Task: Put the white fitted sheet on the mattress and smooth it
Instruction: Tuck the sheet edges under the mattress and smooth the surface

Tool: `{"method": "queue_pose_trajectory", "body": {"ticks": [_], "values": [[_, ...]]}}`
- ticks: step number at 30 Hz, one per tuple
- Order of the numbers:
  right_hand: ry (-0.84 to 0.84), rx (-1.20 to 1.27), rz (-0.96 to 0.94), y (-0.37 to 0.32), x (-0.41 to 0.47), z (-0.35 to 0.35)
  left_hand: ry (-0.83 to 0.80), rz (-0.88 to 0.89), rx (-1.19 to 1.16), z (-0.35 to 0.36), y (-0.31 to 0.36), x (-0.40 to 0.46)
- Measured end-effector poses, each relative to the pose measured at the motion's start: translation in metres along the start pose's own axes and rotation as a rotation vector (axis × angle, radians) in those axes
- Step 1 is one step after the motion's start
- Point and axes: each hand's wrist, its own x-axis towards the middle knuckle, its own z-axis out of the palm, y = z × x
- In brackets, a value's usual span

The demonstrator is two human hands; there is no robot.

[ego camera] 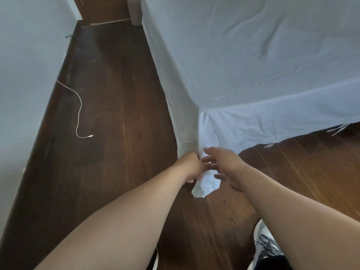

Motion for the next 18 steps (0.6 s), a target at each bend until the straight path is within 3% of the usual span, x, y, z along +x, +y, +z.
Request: {"method": "queue_pose_trajectory", "body": {"ticks": [5,10,14,18], "values": [[-0.007,-0.159,-0.024,0.002,0.013,0.015,0.025,-0.038,0.113,0.009,-0.004,0.005],[0.066,-0.270,-0.126,-0.001,0.018,0.017,-0.051,-0.031,0.236,0.012,0.001,0.007],[0.125,-0.315,-0.114,0.000,0.025,0.008,0.010,0.105,0.265,0.021,0.006,0.011],[0.234,-0.295,-0.105,0.002,0.031,-0.003,-0.020,0.114,0.267,0.027,0.009,0.010]]}}
